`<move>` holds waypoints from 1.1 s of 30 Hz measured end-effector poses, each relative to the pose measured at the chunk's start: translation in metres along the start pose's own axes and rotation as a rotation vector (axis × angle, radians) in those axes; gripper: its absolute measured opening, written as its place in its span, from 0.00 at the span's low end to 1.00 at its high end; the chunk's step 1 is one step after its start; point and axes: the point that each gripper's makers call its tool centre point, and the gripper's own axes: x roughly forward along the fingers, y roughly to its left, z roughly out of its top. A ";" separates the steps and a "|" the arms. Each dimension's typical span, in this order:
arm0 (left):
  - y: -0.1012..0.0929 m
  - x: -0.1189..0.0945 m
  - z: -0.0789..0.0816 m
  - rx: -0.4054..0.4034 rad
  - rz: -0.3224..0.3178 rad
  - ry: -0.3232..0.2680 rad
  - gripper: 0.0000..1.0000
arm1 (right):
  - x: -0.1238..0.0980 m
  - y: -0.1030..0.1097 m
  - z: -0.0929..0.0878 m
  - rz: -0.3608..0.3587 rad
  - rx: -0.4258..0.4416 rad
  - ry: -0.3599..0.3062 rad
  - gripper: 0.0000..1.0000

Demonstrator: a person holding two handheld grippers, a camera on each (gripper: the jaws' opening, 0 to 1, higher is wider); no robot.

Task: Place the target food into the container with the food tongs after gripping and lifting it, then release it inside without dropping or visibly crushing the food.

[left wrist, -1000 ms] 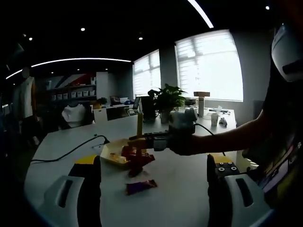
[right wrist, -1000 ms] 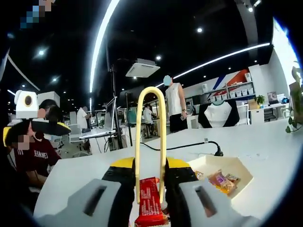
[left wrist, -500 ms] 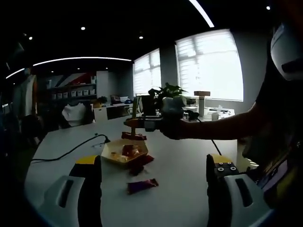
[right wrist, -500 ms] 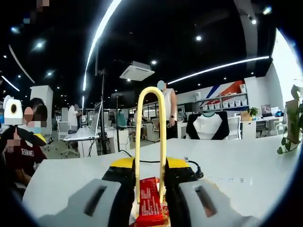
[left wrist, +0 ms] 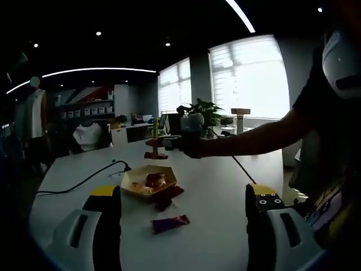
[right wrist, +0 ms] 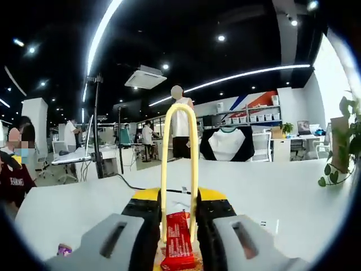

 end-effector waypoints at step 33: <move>0.001 0.004 -0.004 -0.011 -0.002 0.005 0.96 | 0.014 0.012 -0.026 0.058 -0.064 0.093 0.22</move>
